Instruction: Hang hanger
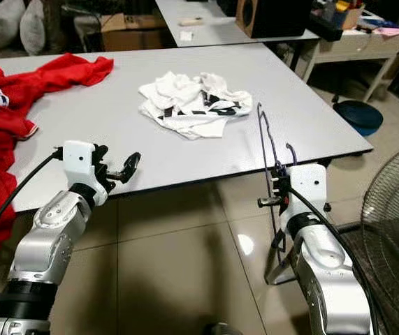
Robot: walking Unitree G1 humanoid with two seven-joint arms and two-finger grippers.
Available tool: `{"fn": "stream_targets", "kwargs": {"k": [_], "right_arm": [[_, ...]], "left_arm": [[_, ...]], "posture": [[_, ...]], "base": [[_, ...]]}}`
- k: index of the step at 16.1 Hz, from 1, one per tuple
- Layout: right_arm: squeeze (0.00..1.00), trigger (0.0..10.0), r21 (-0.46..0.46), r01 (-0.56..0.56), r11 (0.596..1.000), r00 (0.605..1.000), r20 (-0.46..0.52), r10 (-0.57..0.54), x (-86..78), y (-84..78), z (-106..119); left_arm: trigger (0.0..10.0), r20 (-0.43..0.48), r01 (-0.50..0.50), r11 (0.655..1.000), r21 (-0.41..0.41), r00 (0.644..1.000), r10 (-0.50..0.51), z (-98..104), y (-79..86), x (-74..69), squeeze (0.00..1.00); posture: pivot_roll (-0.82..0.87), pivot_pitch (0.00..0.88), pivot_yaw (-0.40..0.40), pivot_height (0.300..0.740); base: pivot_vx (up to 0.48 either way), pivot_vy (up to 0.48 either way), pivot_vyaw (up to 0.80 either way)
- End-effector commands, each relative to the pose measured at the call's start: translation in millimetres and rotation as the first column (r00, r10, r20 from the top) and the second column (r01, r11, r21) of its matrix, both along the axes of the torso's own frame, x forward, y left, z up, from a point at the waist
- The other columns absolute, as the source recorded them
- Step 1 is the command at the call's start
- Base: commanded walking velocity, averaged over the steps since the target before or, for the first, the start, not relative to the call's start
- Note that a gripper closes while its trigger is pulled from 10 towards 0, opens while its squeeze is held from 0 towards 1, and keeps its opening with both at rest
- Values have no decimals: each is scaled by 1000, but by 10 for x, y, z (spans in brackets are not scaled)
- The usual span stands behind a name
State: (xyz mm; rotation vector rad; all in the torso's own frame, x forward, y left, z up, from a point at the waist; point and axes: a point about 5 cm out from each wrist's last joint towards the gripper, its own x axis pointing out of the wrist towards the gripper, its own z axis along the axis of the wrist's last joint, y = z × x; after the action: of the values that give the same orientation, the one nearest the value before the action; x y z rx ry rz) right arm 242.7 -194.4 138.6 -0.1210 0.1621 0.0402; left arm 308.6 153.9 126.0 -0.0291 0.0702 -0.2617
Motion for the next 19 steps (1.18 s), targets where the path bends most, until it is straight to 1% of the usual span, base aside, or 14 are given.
{"fn": "stream_targets", "kwargs": {"k": [1, 3, 6, 15, 17, 19], "right_arm": [[0, 10000, -9, 6, 1000, 1000, 22, -6, 24, -36, 40], [0, 10000, -10, 5, 1000, 1000, 9, -5, 30, -30, 33], [0, 10000, -5, -2, 1000, 1000, 13, 2, 29, -15, 29], [0, 10000, -4, -5, 1000, 1000, 20, 5, 25, -3, 30], [0, 10000, 8, -11, 1000, 1000, -4, 11, 15, 4, 0], [0, 10000, 7, -9, 1000, 1000, 0, 9, 12, -3, 7]], "left_arm": [[10000, 10, 20, 1000, -2, 1000, -20, 38, -34, 17, 0], [10000, 12, 24, 1000, -1, 1000, -24, 39, -41, 18, 0], [10000, 12, 25, 1000, 0, 1000, -25, 40, -41, 20, 0], [10000, 8, 42, 999, 14, 999, -43, 36, -43, 25, 0], [10000, -4, 72, 997, 20, 997, -72, 11, -85, 21, 0], [10000, -4, 80, 997, 22, 997, -80, 7, -104, 23, 0]], "posture": [[-12, 0, -31, 740], [-13, 0, -30, 740], [-11, 0, -31, 740], [-15, 0, -21, 740], [-15, 0, -19, 740], [-18, 0, -15, 740]], "base": [[259, 0, 0], [257, 0, 0], [257, 0, -800], [256, 0, 0], [257, 0, -713], [257, 0, -784]]}}
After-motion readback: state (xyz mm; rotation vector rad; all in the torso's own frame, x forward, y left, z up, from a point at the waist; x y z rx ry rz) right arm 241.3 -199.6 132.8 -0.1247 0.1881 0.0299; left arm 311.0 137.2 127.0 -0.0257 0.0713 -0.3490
